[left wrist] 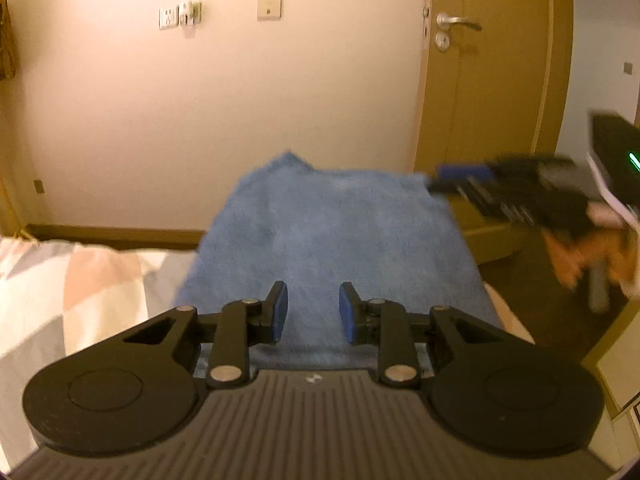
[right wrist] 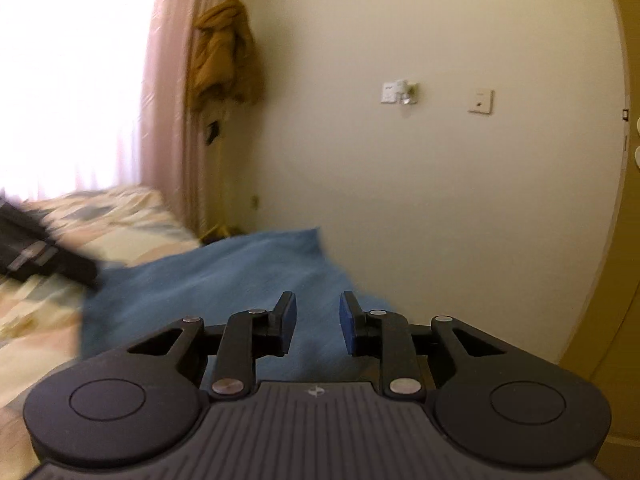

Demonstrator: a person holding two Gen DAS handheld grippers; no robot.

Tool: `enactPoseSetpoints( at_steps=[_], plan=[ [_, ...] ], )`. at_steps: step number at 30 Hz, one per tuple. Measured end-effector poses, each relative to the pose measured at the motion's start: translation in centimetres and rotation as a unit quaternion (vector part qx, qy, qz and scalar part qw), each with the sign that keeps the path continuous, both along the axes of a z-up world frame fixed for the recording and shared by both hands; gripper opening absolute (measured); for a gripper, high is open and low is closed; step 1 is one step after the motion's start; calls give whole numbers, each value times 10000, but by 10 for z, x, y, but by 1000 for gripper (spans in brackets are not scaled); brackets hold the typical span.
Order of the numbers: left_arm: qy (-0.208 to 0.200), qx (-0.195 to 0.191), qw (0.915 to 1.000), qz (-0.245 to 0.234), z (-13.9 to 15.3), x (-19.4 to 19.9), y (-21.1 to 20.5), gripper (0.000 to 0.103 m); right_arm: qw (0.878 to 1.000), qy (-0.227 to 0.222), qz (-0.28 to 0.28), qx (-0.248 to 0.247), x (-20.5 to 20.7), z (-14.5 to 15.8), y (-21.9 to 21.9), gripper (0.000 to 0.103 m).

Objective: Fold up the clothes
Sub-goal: 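Lift the jeans bundle and carry it onto the cream fleece towel with both grippers, then lower the jeans onto the towel stack and open both grippers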

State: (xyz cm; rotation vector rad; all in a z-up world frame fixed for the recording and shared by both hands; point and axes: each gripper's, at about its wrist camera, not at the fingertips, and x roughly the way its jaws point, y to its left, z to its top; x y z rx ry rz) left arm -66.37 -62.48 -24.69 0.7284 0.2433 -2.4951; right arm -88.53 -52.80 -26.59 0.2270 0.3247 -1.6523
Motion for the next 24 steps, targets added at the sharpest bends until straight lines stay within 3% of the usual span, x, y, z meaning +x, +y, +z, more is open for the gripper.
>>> enactPoseSetpoints(
  at_steps=[6,12,17,19,21,24],
  plan=[
    [112,-14,9999,116,-23,-9,2,26,9983,-99,41,571,-29,-49,-39,27],
    [63,-187,9994,271,-21,-16,5,26,9912,-1178,-357,479,-55,-64,-39,32],
    [34,-348,9983,475,-7,-4,17,25,9953,-919,-244,176,-37,-25,-15,33],
    [165,-340,9972,650,-1,5,16,25,9961,-881,-36,8,-24,-12,5,42],
    [208,-291,9959,834,2,11,13,25,9962,-837,241,-21,-6,-5,27,44],
    [-134,-201,9950,968,-13,5,9,25,9955,-639,661,240,18,-13,44,45]
  ],
)
